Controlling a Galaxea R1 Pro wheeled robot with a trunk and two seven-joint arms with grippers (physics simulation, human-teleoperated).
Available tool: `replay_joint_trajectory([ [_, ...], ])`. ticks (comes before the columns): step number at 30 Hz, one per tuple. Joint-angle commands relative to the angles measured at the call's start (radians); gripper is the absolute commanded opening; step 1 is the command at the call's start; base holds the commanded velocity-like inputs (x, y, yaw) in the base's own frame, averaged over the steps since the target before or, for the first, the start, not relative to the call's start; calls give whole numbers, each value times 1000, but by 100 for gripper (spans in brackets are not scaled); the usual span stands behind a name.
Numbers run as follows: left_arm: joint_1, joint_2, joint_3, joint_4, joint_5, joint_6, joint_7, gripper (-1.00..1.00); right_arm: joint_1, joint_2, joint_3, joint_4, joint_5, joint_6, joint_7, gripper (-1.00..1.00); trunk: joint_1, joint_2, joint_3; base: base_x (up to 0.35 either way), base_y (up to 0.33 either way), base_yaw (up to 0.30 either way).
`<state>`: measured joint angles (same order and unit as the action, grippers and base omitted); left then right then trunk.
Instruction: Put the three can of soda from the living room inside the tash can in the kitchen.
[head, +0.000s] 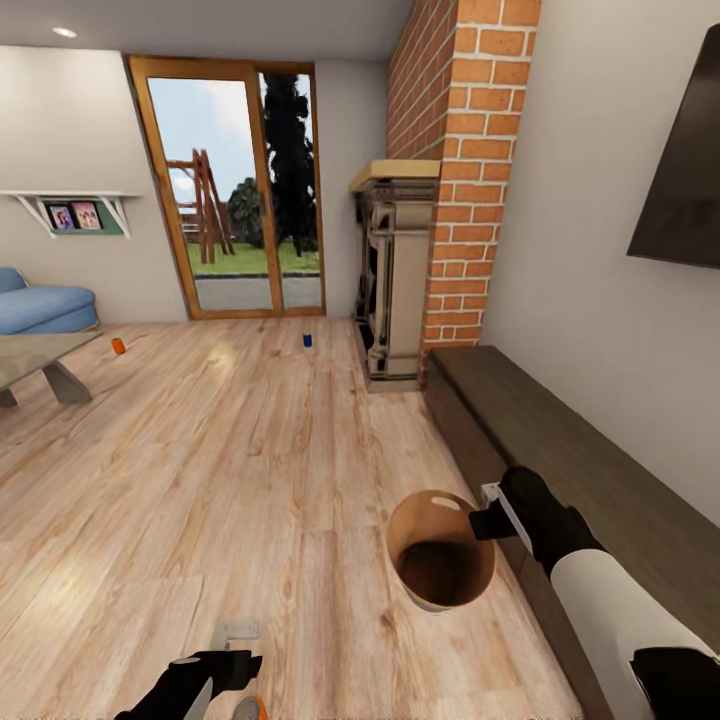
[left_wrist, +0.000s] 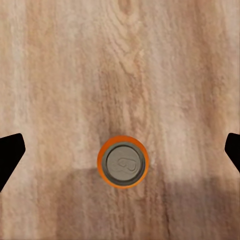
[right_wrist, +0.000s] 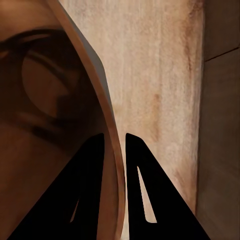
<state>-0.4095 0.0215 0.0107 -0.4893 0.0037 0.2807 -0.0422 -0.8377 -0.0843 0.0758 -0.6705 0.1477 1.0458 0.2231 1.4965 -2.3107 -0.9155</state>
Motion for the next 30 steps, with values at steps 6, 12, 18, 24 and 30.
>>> replay_joint_trajectory([
  [6,0,0,0,0,1,-1,1,100,-24,-2,0,0,-18,1,4,-100,19,-35,-22,0,0,0],
  [12,0,0,0,-2,1,-1,1,100,-36,-4,0,1,-19,1,4,-100,19,-35,-28,0,0,0],
  [18,0,0,0,-3,1,-2,1,100,-47,-5,-1,3,-19,1,4,-100,19,-35,-33,0,0,0],
  [24,0,0,0,-3,1,-3,1,100,-65,-5,-1,12,-19,1,4,-100,19,-35,-36,0,0,0],
  [30,0,0,-1,-3,-1,-3,1,100,-71,-4,-3,30,-20,1,4,-100,42,-77,-58,0,0,0],
])
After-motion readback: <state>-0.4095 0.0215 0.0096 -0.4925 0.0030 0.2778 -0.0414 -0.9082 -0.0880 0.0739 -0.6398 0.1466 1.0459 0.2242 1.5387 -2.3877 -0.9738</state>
